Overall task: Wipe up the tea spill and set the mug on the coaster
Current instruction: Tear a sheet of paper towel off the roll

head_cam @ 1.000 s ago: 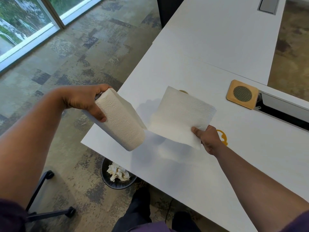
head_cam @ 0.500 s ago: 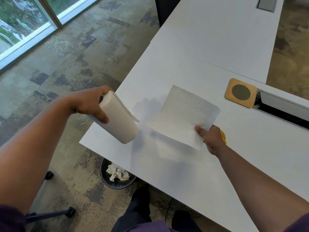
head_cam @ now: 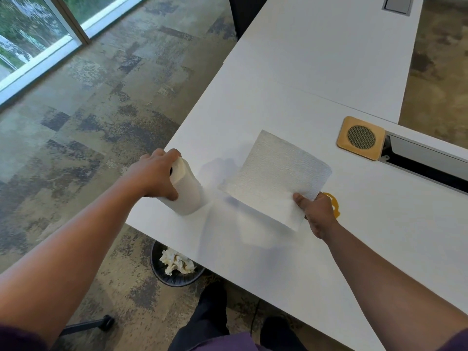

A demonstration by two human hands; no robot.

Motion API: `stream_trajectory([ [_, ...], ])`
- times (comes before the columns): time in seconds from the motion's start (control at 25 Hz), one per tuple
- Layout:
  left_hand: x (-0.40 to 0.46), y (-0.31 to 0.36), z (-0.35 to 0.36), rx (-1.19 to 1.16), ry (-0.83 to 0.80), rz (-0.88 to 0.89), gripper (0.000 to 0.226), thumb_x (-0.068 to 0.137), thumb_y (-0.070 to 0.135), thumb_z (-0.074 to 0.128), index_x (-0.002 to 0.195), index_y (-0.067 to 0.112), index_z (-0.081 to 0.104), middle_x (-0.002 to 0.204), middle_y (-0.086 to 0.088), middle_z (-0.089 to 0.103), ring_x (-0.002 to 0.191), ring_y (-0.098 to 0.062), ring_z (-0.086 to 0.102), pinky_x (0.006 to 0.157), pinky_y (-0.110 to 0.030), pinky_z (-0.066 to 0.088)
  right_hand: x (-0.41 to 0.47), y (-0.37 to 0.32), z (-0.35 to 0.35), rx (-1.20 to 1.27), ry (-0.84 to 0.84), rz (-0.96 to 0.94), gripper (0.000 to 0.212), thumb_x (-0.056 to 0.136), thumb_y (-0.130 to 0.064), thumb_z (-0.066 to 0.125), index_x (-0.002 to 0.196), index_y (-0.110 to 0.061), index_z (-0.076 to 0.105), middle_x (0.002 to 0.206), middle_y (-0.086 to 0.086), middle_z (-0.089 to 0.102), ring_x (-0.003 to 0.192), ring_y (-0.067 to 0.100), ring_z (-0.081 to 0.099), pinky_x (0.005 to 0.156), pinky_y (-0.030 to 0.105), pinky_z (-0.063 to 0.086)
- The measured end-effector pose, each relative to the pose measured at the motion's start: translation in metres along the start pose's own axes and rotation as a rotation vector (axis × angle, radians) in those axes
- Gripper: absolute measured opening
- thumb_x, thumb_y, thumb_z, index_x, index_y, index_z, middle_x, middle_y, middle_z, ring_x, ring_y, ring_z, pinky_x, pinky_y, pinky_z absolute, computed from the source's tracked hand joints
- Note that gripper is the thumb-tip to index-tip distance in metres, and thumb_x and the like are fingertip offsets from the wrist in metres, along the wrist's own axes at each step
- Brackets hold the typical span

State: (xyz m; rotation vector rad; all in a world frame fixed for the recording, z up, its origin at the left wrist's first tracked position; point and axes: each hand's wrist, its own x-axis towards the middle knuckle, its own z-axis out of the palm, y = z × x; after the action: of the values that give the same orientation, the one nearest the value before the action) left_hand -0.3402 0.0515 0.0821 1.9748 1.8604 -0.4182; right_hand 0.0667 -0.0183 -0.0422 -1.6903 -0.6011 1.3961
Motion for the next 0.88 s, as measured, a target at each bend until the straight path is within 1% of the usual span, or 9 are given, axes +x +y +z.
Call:
stream_trajectory([
  [0.12, -0.001, 0.004, 0.004, -0.002, 0.013, -0.027, 0.100, 0.056, 0.043, 0.088, 0.137, 0.038, 0.029, 0.126, 0.002, 0.044, 0.115, -0.032, 0.048, 0.070, -0.040, 0.046, -0.003, 0.001, -0.002, 0.003, 0.013, 0.000, 0.013, 0.090, -0.007, 0.072, 0.095, -0.019, 0.070, 0.090, -0.010, 0.078, 0.077, 0.007, 0.073, 0.064, 0.024, 0.054],
  [0.28, -0.006, 0.007, 0.009, -0.006, 0.018, -0.039, 0.102, 0.057, 0.048, 0.090, 0.137, 0.037, 0.028, 0.131, 0.000, 0.042, 0.119, -0.034, 0.045, 0.073, -0.042, 0.045, -0.006, 0.003, -0.006, 0.018, 0.020, 0.006, 0.013, 0.091, -0.007, 0.071, 0.098, -0.018, 0.070, 0.098, -0.002, 0.075, 0.088, 0.019, 0.070, 0.078, 0.034, 0.054],
  [0.48, -0.008, 0.007, 0.007, -0.082, -0.003, -0.036, 0.106, 0.057, 0.057, 0.091, 0.141, 0.038, 0.029, 0.141, -0.001, 0.037, 0.127, -0.037, 0.040, 0.084, -0.047, 0.048, -0.010, 0.005, -0.011, 0.026, 0.031, 0.003, 0.018, 0.091, -0.006, 0.071, 0.108, -0.012, 0.069, 0.106, 0.008, 0.074, 0.096, 0.027, 0.069, 0.087, 0.042, 0.054],
  [0.56, -0.009, 0.010, 0.003, -0.099, -0.004, -0.033, 0.106, 0.057, 0.061, 0.090, 0.142, 0.038, 0.030, 0.145, -0.001, 0.036, 0.130, -0.038, 0.039, 0.092, -0.053, 0.050, -0.011, 0.005, -0.013, 0.035, 0.032, 0.003, 0.019, 0.092, -0.005, 0.070, 0.109, -0.012, 0.069, 0.109, 0.011, 0.074, 0.098, 0.028, 0.068, 0.090, 0.044, 0.054],
  [0.64, -0.010, 0.017, 0.000, -0.080, 0.014, -0.040, 0.109, 0.056, 0.070, 0.086, 0.144, 0.038, 0.031, 0.150, -0.001, 0.035, 0.136, -0.038, 0.037, 0.104, -0.058, 0.043, -0.013, 0.005, -0.014, 0.040, 0.028, 0.007, 0.019, 0.092, -0.005, 0.070, 0.109, -0.012, 0.069, 0.110, 0.010, 0.074, 0.098, 0.028, 0.068, 0.094, 0.047, 0.053],
  [0.68, -0.011, 0.022, -0.001, -0.057, 0.050, -0.039, 0.109, 0.056, 0.075, 0.083, 0.145, 0.038, 0.032, 0.154, -0.001, 0.035, 0.140, -0.038, 0.035, 0.109, -0.060, 0.037, -0.015, 0.006, -0.014, 0.048, 0.024, 0.008, 0.018, 0.092, -0.005, 0.069, 0.107, -0.014, 0.070, 0.108, 0.009, 0.074, 0.098, 0.027, 0.068, 0.095, 0.049, 0.053],
  [0.76, -0.013, 0.038, 0.001, -0.044, 0.219, 0.019, 0.102, 0.061, 0.078, 0.077, 0.144, 0.032, 0.041, 0.156, -0.003, 0.038, 0.146, -0.036, 0.029, 0.116, -0.058, 0.025, -0.020, 0.005, -0.016, 0.063, 0.007, 0.003, 0.017, 0.092, -0.004, 0.068, 0.102, -0.017, 0.071, 0.105, 0.005, 0.075, 0.098, 0.027, 0.069, 0.096, 0.050, 0.053],
  [0.84, -0.016, 0.059, 0.008, -0.159, 0.398, 0.154, 0.080, 0.074, 0.068, 0.076, 0.136, 0.025, 0.052, 0.151, -0.004, 0.046, 0.144, -0.031, 0.034, 0.116, -0.050, 0.028, -0.026, 0.003, -0.020, 0.089, -0.007, -0.006, 0.018, 0.092, -0.002, 0.068, 0.099, -0.019, 0.071, 0.103, 0.004, 0.076, 0.098, 0.028, 0.069, 0.095, 0.052, 0.052],
  [0.88, -0.017, 0.072, 0.012, -0.270, 0.425, 0.203, 0.068, 0.080, 0.059, 0.076, 0.133, 0.023, 0.055, 0.147, -0.002, 0.050, 0.140, -0.028, 0.040, 0.112, -0.044, 0.033, -0.028, 0.001, -0.023, 0.112, -0.012, -0.008, 0.020, 0.092, -0.002, 0.067, 0.098, -0.020, 0.072, 0.102, 0.003, 0.077, 0.097, 0.027, 0.069, 0.094, 0.052, 0.052],
])
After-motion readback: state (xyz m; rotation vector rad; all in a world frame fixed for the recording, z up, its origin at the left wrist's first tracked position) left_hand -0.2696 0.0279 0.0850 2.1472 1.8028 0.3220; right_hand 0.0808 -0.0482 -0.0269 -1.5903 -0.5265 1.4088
